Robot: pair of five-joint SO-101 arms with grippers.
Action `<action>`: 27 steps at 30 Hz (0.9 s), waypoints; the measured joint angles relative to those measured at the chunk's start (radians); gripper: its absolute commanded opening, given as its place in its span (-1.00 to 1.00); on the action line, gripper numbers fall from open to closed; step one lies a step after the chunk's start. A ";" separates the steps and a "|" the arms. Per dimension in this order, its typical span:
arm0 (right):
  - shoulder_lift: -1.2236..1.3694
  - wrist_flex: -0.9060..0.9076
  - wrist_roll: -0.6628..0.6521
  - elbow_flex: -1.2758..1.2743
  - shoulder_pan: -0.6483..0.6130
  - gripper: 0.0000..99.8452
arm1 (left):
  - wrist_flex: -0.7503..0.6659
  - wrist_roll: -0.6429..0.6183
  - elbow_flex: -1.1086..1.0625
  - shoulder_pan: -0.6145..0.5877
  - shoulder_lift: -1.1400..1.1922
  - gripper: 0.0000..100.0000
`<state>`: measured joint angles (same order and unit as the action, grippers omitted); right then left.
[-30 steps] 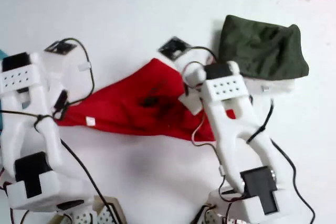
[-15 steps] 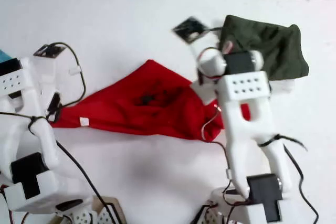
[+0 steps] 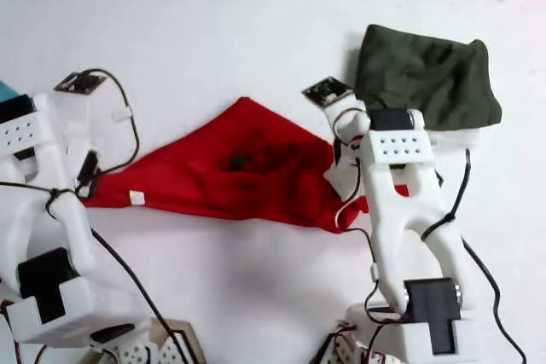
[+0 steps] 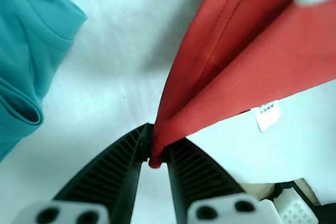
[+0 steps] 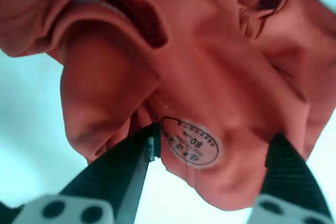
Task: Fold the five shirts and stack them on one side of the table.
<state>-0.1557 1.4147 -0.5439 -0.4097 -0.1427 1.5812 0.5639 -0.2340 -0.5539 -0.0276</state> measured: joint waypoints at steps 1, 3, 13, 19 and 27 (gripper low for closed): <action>0.000 -0.012 0.000 0.000 -0.002 -0.42 | 0.000 0.000 0.000 0.000 0.000 -0.94; 0.000 -0.021 0.003 0.014 0.000 -0.47 | 0.000 0.000 0.000 0.000 0.000 -0.94; 0.002 0.115 0.166 0.255 -0.176 -0.53 | 0.000 0.000 0.000 0.000 0.000 -0.94; 0.054 0.114 0.163 0.267 -0.236 -0.53 | 0.000 0.000 0.000 0.000 0.000 -0.94; 0.221 0.064 0.117 0.348 -0.170 -0.53 | 0.000 0.000 0.000 0.000 0.000 -0.94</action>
<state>0.0652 1.4791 -0.4273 -0.0614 -0.3130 1.5812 0.5639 -0.2340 -0.5539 -0.0276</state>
